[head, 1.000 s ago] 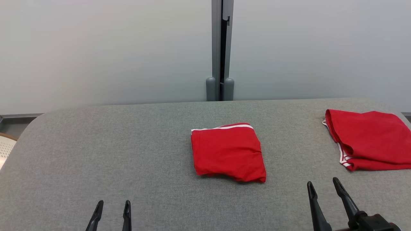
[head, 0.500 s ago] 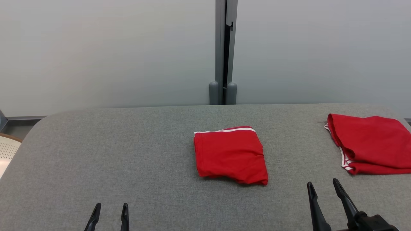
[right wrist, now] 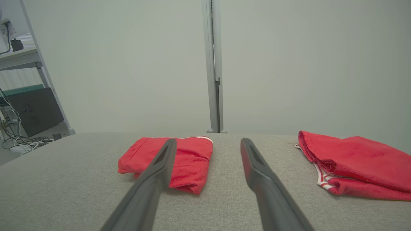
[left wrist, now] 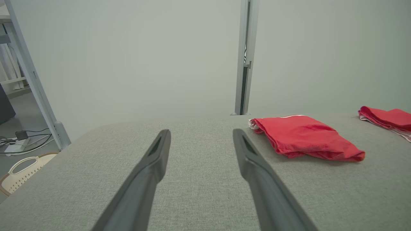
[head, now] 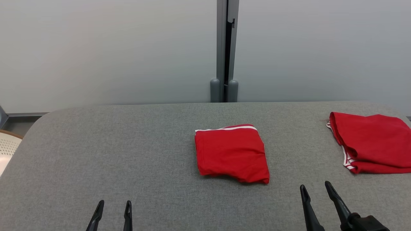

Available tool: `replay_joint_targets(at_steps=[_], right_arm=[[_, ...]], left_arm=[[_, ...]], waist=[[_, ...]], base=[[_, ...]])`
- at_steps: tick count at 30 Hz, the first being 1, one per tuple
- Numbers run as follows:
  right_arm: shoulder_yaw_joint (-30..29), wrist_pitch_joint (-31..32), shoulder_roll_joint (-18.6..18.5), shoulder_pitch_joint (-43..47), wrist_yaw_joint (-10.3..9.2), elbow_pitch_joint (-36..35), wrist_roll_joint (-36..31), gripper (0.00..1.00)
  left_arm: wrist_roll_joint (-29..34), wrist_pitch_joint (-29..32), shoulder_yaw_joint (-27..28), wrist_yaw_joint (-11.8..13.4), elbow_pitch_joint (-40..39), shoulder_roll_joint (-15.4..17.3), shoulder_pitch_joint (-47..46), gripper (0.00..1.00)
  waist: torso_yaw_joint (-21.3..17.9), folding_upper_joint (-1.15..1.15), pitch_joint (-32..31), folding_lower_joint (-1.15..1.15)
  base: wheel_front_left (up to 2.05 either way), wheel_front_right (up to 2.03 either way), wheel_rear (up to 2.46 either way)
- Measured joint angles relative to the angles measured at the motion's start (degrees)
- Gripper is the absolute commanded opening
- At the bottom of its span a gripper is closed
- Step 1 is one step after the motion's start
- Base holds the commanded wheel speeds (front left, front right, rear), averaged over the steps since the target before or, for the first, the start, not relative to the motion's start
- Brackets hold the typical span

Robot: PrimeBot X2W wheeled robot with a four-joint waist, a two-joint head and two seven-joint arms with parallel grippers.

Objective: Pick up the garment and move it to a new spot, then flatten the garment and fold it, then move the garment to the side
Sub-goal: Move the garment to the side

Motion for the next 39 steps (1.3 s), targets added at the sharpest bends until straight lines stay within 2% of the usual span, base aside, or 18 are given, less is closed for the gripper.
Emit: replay_joint_targets(at_steps=[7, 10, 14, 16, 19, 22, 24, 27, 30, 34, 35, 38, 39], right_arm=[[0.4, -0.01, -1.01, -0.65, 0.0, 1.18, 0.01, 1.0], [1.66, 0.0, -1.4, -3.22, -0.01, 3.79, 3.09, 1.0], [5.73, 0.0, -2.63, -10.03, -0.01, 9.67, 14.58, 1.0], [9.01, 0.77, -5.35, -14.78, -0.01, 13.73, 19.93, 1.0], [13.17, 5.83, -9.38, -21.93, -0.01, 18.58, 28.07, 1.0], [15.95, 12.01, -12.51, -27.78, -0.01, 21.2, 37.07, 1.0], [16.15, 16.37, -13.99, -30.4, -0.01, 22.5, 44.87, 1.0], [16.6, 22.31, -16.5, -32.5, -0.01, 23.94, 52.83, 1.0], [17.07, 26.97, -18.91, -33.92, -0.01, 25.28, 57.68, 1.0], [18.55, 29.32, -21.01, -35.1, -0.01, 26.24, 60.56, 1.0], [18.76, 29.54, -21.14, -35.45, -0.01, 26.35, 61.12, 0.97], [19.01, 30.34, -20.95, -36.19, -0.01, 27.32, 63.68, 0.8], [19.15, 30.61, -20.92, -36.52, -0.01, 27.64, 64.33, 0.58]], left_arm=[[0.4, 0.0, -0.41, -0.07, -0.27, 0.01, -0.61, 1.0], [1.25, 0.0, -1.13, -0.55, -0.55, 0.02, -1.62, 1.0], [2.0, 0.0, -2.54, -1.52, -0.91, 0.0, -3.86, 1.0], [1.37, 0.0, -3.88, -3.32, -1.41, 0.02, -5.22, 1.0], [1.0, 0.0, -6.67, -5.86, -1.9, -0.04, -7.31, 1.0], [0.98, 0.0, -8.55, -6.71, -2.35, -0.02, -9.77, 1.0], [0.01, 0.0, -9.73, -7.17, -2.65, 0.01, -10.78, 1.0], [-0.31, 0.0, -11.33, -7.69, -2.63, -0.01, -11.22, 1.0], [-0.47, 0.0, -11.5, -7.99, -2.38, 0.01, -12.0, 1.0], [-0.6, 0.0, -11.21, -8.13, -2.4, 0.03, -12.65, 1.0], [-0.73, 0.0, -11.21, -8.13, -2.43, 0.02, -13.11, 1.0], [-2.88, 0.0, -11.59, -8.21, -2.7, 0.02, -13.62, 1.0], [-3.22, 0.0, -11.84, -8.21, -2.69, 0.03, -14.0, 1.0]], waist=[[0.99, 0.0, 1.19, 0.0], [1.34, 0.0, 2.21, 0.0], [2.03, 0.0, 3.93, 0.0], [2.57, 0.0, 4.84, 0.0], [3.69, 0.0, 6.43, 0.0], [4.87, 0.0, 8.61, 0.0], [5.8, 0.0, 10.04, 0.0], [7.42, 0.0, 11.97, 0.0], [8.93, 0.0, 13.81, 0.0], [10.52, 0.0, 16.16, 0.0], [10.82, 0.0, 16.72, 0.0], [11.48, 0.0, 18.25, 0.0], [11.64, 0.0, 18.69, 0.0]], base=[[0.0, 0.0, 0.0], [0.0, 0.0, 0.0], [0.0, 0.0, 0.0], [0.0, 0.0, 0.0], [0.0, 0.0, 0.0], [0.0, 0.0, 0.0], [0.0, 0.0, 0.0], [0.0, 0.0, 0.0], [0.0, 0.0, 0.0], [0.0, 0.0, 0.0], [0.0, 0.0, 0.0], [0.0, 0.0, 0.0], [0.0, 0.0, 0.0]])
